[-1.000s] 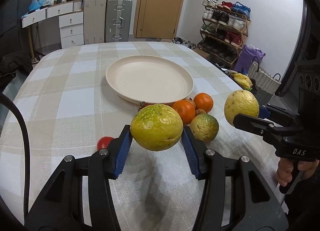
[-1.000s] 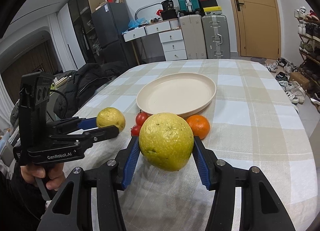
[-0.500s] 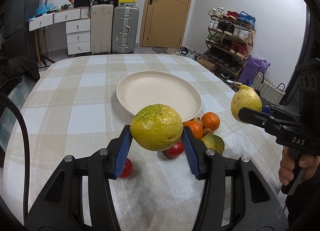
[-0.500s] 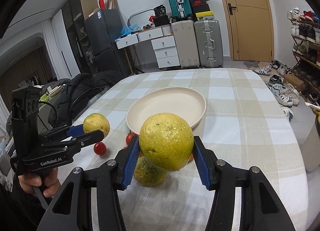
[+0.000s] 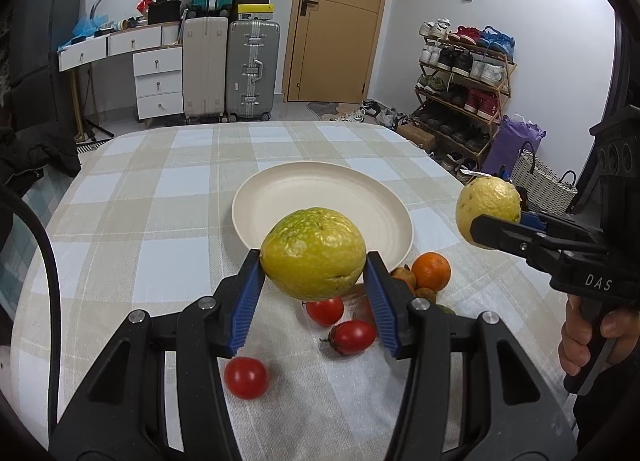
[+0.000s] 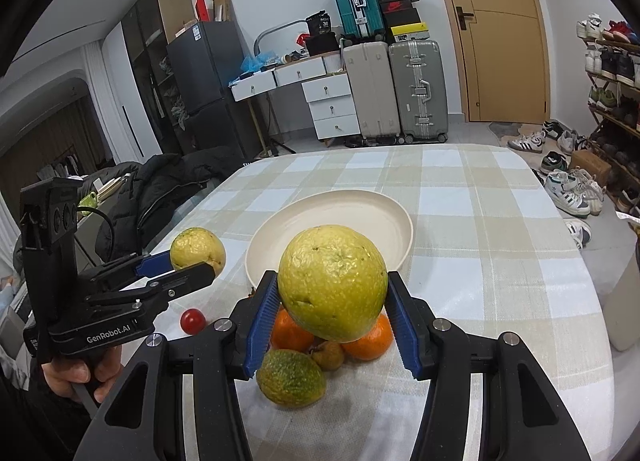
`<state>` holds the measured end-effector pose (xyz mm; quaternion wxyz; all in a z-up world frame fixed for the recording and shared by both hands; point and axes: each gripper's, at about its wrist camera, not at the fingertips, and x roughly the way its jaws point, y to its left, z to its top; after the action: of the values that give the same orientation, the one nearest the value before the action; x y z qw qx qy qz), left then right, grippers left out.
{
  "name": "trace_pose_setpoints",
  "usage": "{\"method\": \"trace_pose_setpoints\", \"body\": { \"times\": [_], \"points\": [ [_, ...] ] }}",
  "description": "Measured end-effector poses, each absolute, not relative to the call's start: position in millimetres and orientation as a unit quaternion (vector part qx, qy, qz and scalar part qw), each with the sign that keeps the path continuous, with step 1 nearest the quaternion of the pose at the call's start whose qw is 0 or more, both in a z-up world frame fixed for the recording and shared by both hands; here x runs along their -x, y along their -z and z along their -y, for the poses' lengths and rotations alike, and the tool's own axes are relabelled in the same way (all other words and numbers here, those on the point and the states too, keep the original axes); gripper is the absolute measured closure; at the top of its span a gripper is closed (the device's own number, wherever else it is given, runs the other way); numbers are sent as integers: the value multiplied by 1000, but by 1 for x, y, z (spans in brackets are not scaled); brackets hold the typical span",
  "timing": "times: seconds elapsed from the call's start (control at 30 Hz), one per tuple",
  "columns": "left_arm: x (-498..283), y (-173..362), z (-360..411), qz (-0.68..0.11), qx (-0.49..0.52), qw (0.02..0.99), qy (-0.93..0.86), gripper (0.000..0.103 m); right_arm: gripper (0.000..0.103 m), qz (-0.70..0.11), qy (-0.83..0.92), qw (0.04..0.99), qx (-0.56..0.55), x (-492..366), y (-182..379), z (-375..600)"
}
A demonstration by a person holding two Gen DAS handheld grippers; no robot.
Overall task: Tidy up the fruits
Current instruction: 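Carry both yellow citrus fruits onto the cream plate and open both tools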
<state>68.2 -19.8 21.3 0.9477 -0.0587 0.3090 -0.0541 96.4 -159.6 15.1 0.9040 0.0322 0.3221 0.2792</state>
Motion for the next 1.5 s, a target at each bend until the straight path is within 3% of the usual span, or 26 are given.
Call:
{"method": "trace_pose_setpoints", "body": {
  "times": [1.5],
  "points": [
    [-158,28,26,-369,41,928,37,55,49,-386,-269,882,-27,-171,29,124]
  ]
}}
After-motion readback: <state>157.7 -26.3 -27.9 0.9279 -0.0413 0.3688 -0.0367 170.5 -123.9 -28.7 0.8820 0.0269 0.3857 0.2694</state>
